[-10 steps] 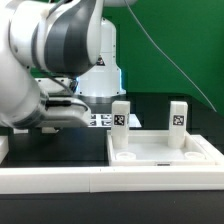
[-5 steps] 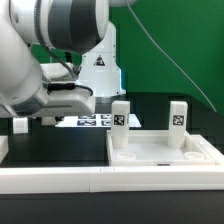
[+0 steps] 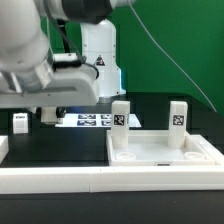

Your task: Assemble square table

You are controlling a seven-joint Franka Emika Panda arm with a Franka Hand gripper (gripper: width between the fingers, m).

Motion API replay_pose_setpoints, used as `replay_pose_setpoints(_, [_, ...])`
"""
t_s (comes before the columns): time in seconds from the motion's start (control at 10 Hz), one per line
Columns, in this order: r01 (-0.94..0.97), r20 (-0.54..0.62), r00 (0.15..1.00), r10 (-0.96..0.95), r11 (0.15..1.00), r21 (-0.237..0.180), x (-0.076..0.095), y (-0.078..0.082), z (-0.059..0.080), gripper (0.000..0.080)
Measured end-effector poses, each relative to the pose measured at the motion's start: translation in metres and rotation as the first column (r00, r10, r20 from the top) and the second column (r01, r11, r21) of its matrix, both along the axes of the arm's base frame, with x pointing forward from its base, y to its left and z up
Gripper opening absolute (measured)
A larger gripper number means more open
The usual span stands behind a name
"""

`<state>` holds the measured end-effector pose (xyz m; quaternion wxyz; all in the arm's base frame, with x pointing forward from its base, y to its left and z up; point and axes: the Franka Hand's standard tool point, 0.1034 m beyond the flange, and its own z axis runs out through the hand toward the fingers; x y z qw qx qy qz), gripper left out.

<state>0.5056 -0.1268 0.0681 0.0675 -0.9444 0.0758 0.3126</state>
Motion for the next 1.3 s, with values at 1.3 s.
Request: replay_pose_setpoints(1.3, [0.077, 0.559, 0.829, 0.031, 0.983, -0.169, 0.082, 0.044, 0.047, 0.0291])
